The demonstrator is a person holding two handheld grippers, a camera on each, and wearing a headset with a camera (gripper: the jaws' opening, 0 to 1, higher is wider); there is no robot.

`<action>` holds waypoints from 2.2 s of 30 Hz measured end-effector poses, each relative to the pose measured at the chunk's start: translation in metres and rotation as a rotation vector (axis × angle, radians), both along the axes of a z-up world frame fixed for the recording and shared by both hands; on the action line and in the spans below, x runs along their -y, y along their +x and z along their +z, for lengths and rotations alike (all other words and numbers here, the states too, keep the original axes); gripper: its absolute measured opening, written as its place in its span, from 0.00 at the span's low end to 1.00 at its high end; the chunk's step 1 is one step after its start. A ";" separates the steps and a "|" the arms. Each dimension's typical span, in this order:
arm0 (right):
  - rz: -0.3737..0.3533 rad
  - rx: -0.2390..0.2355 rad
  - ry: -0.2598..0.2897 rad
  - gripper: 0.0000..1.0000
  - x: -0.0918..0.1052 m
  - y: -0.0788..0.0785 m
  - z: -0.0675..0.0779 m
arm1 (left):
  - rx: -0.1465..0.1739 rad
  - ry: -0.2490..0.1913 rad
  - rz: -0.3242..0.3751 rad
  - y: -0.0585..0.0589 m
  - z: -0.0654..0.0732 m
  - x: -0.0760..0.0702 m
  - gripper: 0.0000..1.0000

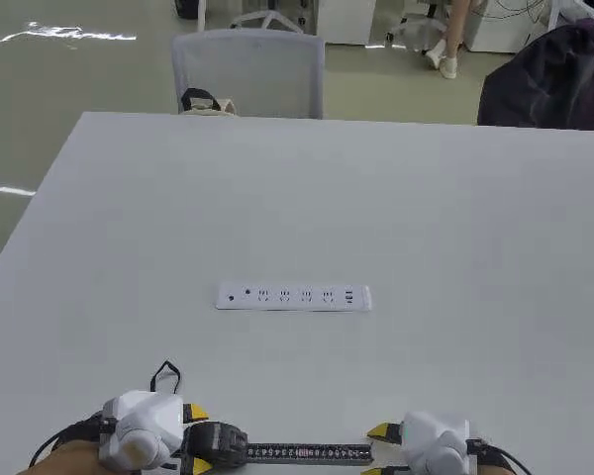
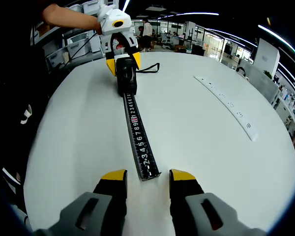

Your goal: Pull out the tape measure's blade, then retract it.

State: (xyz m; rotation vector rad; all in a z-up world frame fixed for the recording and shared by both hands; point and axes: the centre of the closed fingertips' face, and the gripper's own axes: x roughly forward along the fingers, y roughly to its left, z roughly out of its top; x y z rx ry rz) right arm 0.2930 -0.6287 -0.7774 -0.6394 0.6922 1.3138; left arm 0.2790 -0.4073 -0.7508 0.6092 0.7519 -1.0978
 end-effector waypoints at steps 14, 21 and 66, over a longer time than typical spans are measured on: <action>-0.130 0.028 0.029 0.53 0.008 -0.009 0.020 | 0.009 -0.068 0.168 -0.019 0.013 -0.005 0.51; -0.240 0.039 0.070 0.65 0.015 -0.021 0.035 | 0.014 -0.126 0.280 -0.032 0.023 -0.009 0.61; -0.582 0.149 0.314 1.00 0.037 -0.123 0.114 | 0.220 -0.272 0.632 -0.130 0.084 -0.026 0.99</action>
